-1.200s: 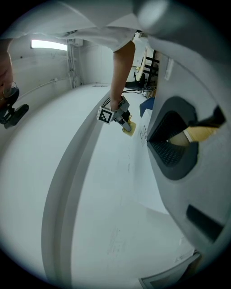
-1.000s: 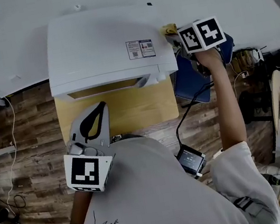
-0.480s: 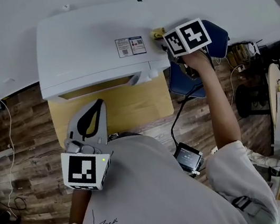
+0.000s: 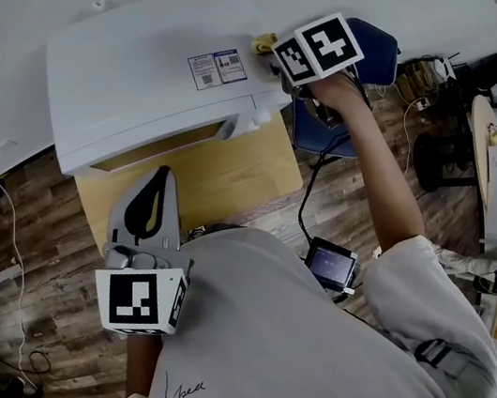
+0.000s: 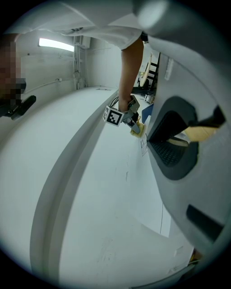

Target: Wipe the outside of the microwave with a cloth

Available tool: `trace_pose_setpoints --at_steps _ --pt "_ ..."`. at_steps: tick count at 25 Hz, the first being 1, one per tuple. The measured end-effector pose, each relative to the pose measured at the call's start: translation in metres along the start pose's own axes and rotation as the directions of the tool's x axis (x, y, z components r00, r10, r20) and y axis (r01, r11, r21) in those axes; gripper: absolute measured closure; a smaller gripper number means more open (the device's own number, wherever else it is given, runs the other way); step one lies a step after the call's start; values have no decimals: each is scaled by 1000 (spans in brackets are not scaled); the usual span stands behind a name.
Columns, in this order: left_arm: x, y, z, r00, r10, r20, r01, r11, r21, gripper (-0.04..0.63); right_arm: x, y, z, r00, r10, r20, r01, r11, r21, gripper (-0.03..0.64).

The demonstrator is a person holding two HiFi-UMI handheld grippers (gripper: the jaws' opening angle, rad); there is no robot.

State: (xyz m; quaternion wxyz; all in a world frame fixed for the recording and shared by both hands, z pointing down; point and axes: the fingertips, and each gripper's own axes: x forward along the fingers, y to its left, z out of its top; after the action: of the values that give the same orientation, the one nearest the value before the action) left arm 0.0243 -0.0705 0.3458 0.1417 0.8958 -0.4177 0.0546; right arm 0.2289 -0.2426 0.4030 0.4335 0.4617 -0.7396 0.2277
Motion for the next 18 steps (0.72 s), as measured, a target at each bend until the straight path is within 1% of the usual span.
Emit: trace_pose_setpoints --at_steps 7,13,18 --pt "3 -2 1 1000 -1 -3 1 1000 8 606 1 9 4 1000 21 -6 -21 999 -26 497" --pt "3 1 2 1000 9 -3 -9 1000 12 604 5 27 11 997 73 -14 -73 996 -52 497" --pt "0 4 1 1000 19 -4 -19 1000 9 604 8 42 17 996 89 -15 -90 993 -80 497"
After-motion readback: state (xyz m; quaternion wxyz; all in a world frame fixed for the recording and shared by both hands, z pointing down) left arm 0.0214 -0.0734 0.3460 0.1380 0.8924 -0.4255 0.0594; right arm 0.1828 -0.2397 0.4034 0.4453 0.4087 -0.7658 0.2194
